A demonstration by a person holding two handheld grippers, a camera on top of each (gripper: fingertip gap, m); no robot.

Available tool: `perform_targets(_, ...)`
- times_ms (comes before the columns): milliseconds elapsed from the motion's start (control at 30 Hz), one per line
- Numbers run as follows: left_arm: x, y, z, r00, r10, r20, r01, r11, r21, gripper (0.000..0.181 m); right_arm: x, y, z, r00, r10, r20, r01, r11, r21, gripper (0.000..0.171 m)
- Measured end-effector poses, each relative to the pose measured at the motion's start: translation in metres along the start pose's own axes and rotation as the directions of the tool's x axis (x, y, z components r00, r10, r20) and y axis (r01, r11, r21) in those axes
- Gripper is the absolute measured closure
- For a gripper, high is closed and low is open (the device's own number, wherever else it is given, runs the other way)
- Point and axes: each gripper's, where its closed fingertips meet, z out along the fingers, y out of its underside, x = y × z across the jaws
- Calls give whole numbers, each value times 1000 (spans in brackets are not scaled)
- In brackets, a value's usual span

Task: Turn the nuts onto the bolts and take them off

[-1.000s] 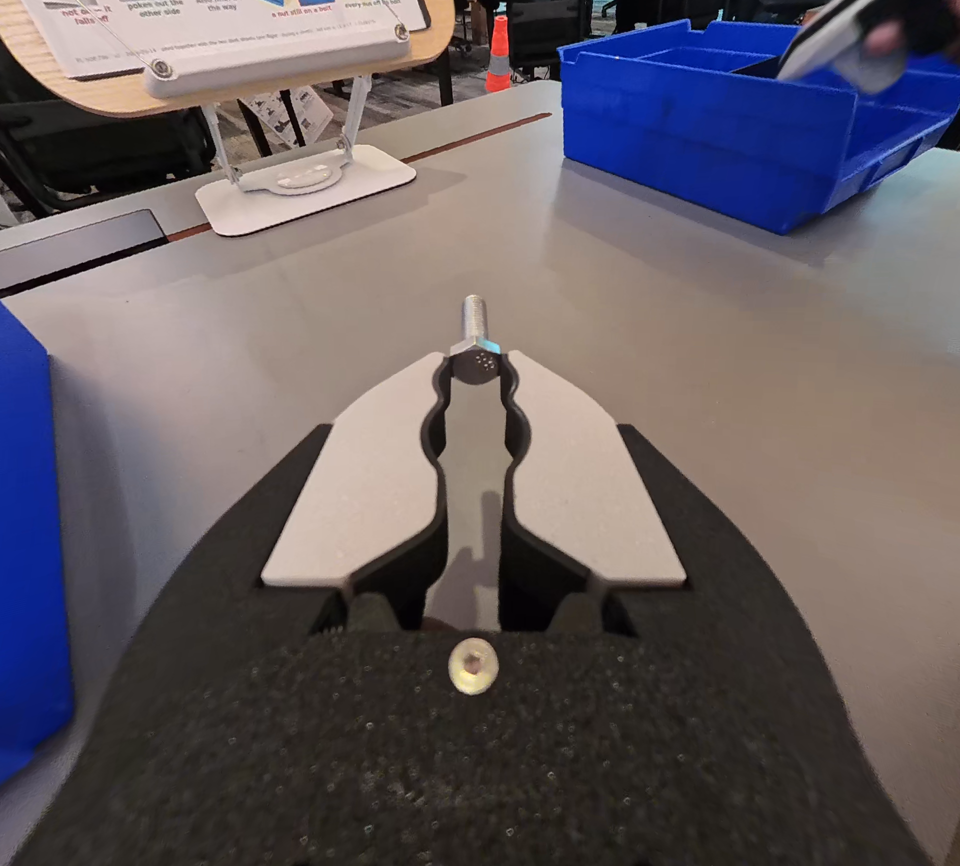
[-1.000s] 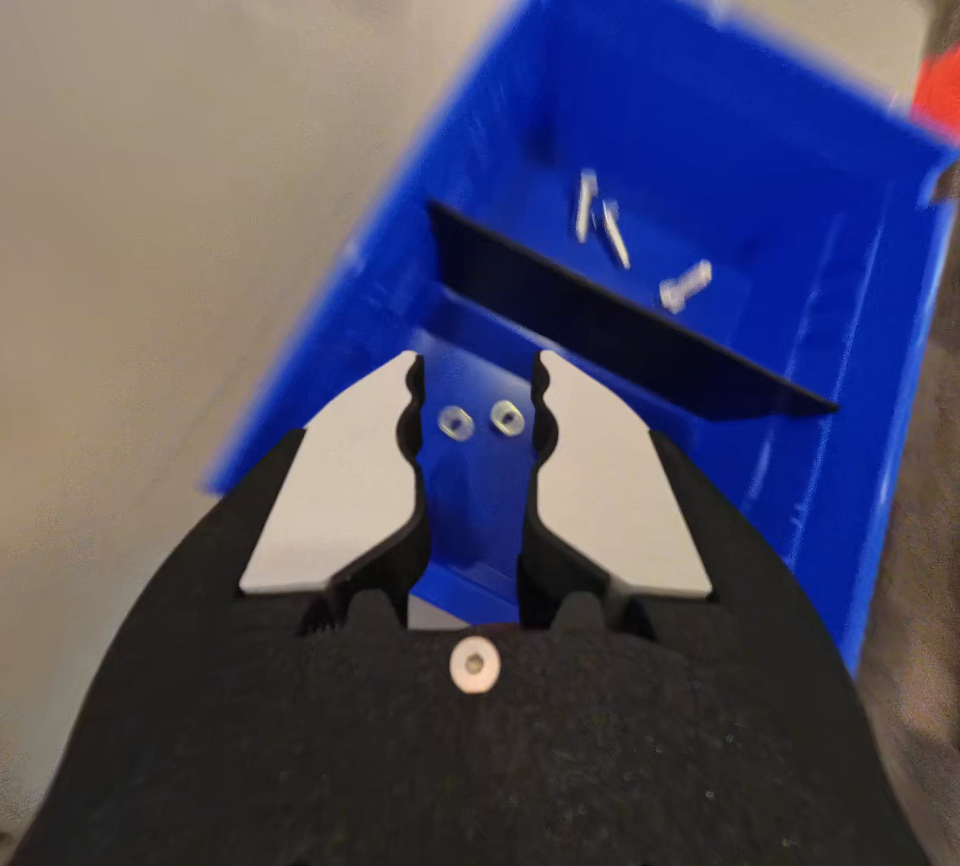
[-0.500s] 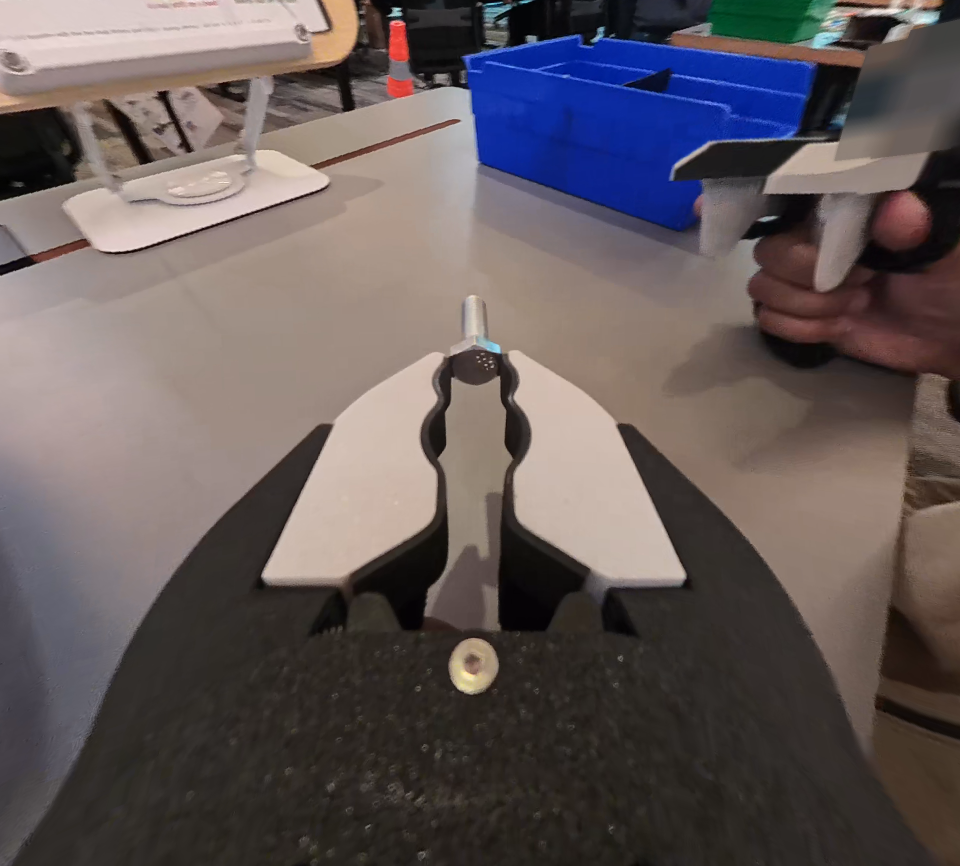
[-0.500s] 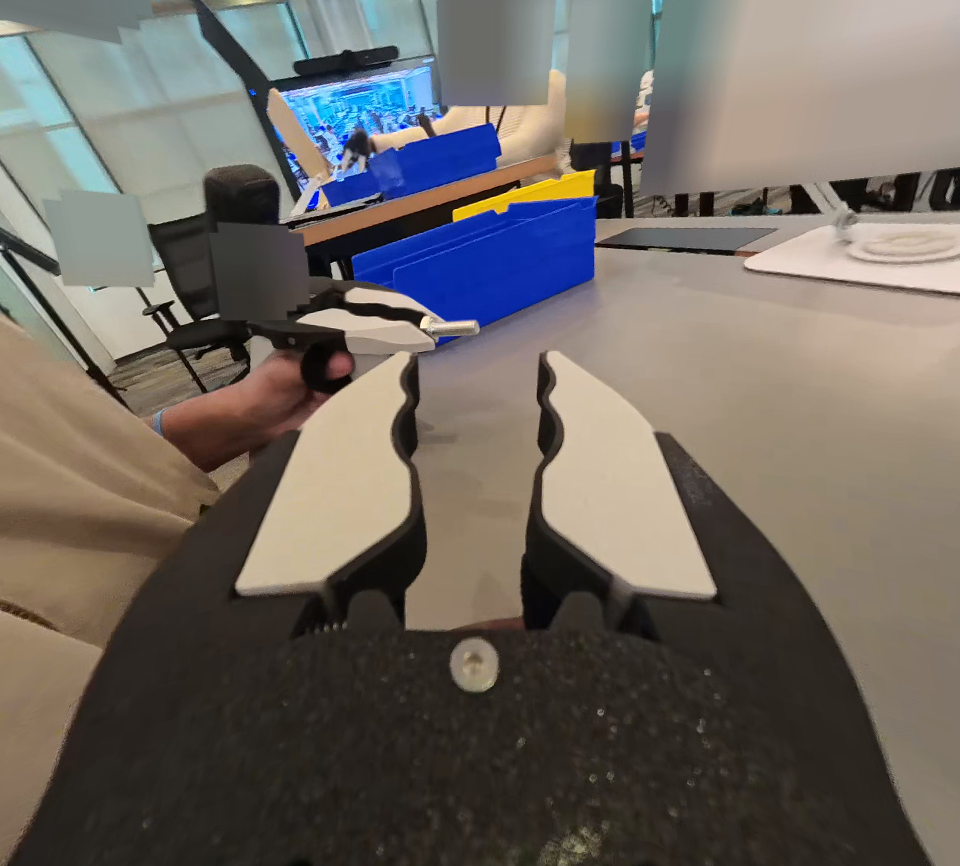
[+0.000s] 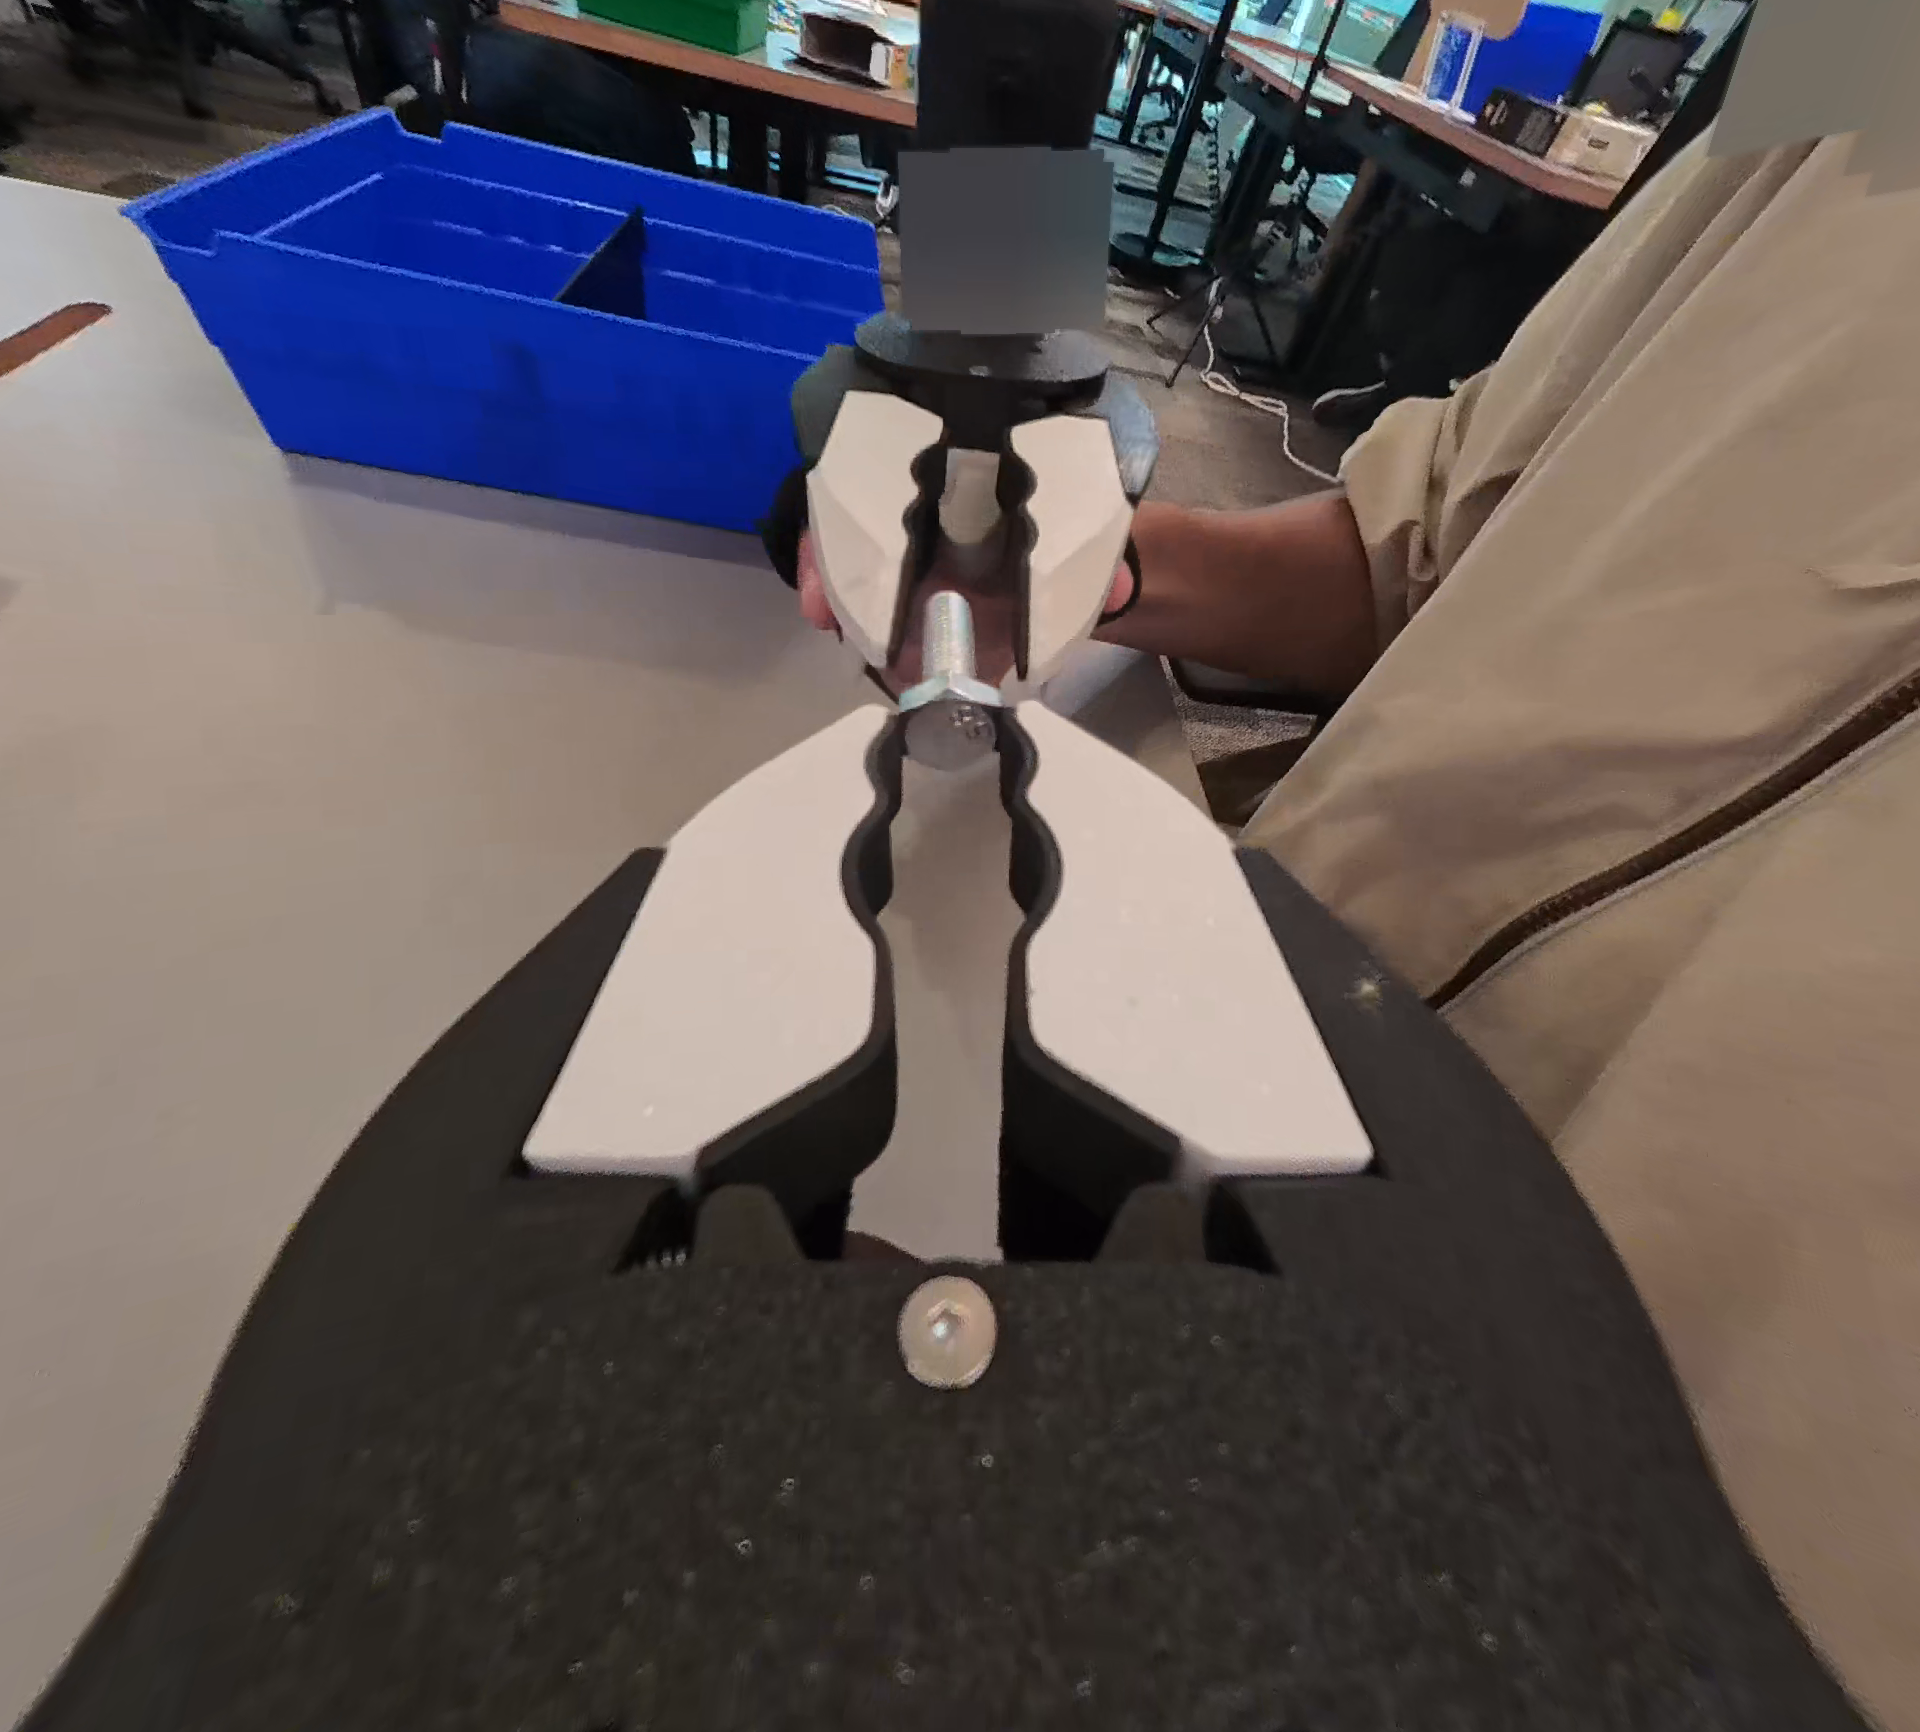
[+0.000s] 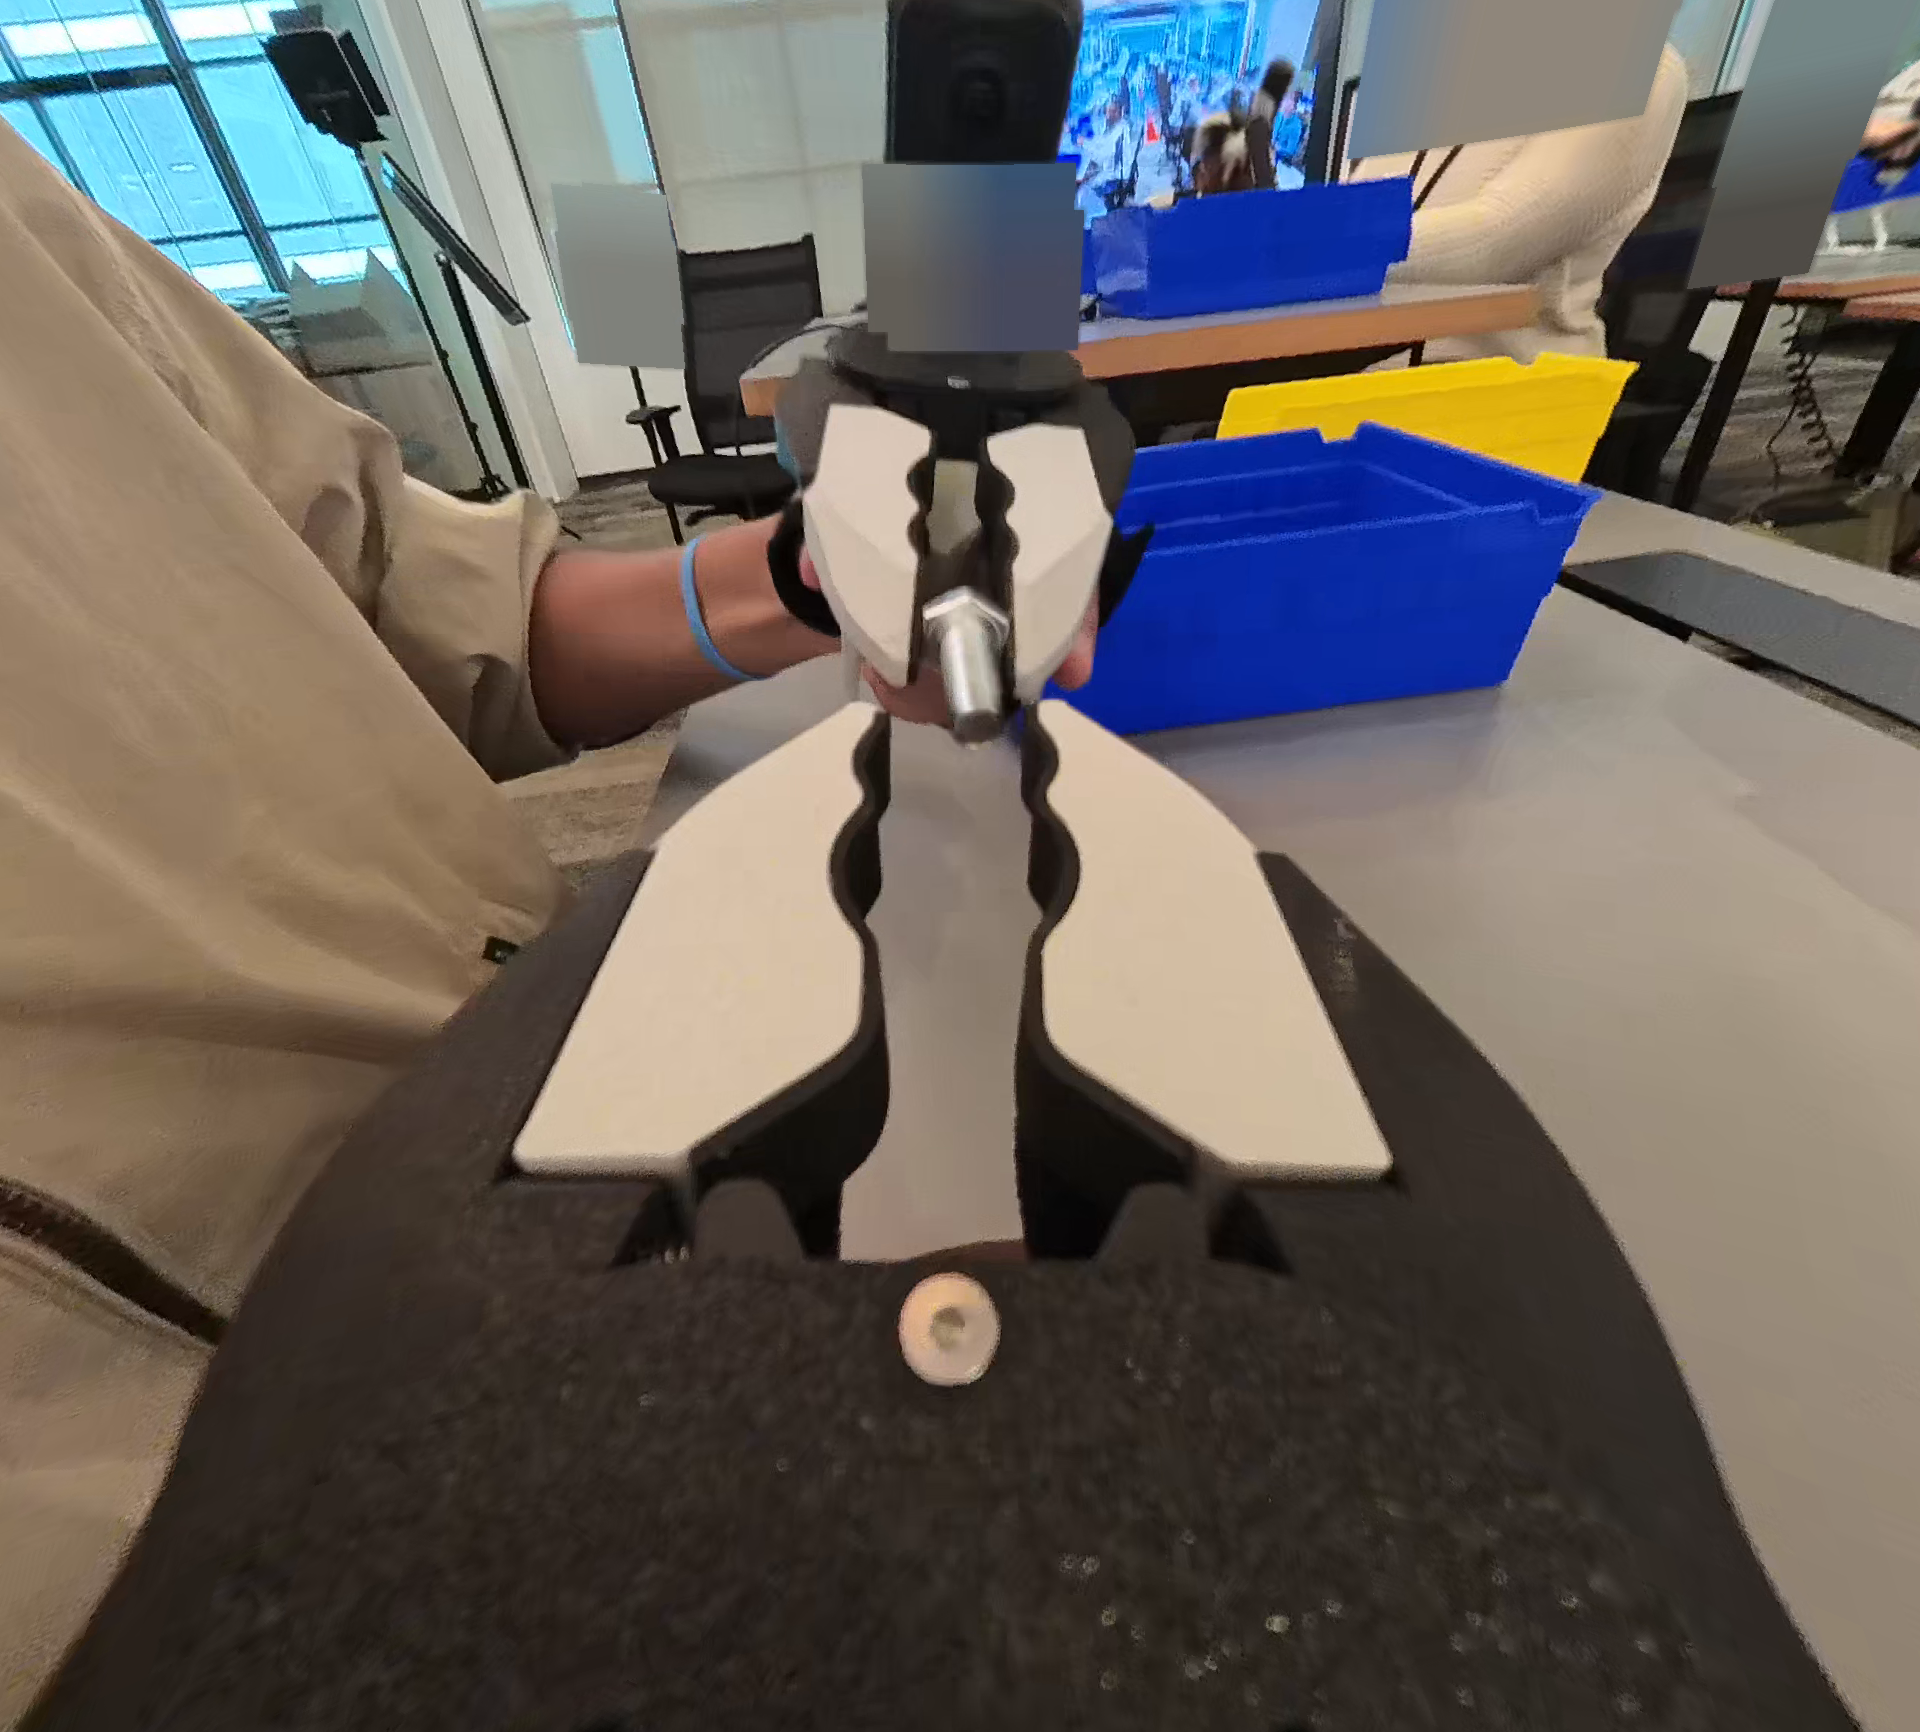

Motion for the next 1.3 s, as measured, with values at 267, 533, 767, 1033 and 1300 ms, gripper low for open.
perform_targets(267,2,4,8,999,-28,-35,31,997,66,164,1,2,-1,1000,1,1,-1,1000,28,161)
perform_targets(533,6,0,12,998,-26,-53,32,993,115,164,-2,-3,-6,1000,17,25,-19,997,80,161)
perform_targets(767,-49,4,-22,861,-33,508,-41,990,134,125,31,2,-24,979,58,-196,-43,996,79,162)
perform_targets(1033,-79,64,-91,222,-143,965,-21,988,151,135,78,43,-75,687,54,-725,-146,987,-64,162)
perform_targets(1300,-83,84,-85,243,-242,939,63,970,233,137,74,58,-94,554,29,-832,-157,985,-71,161)
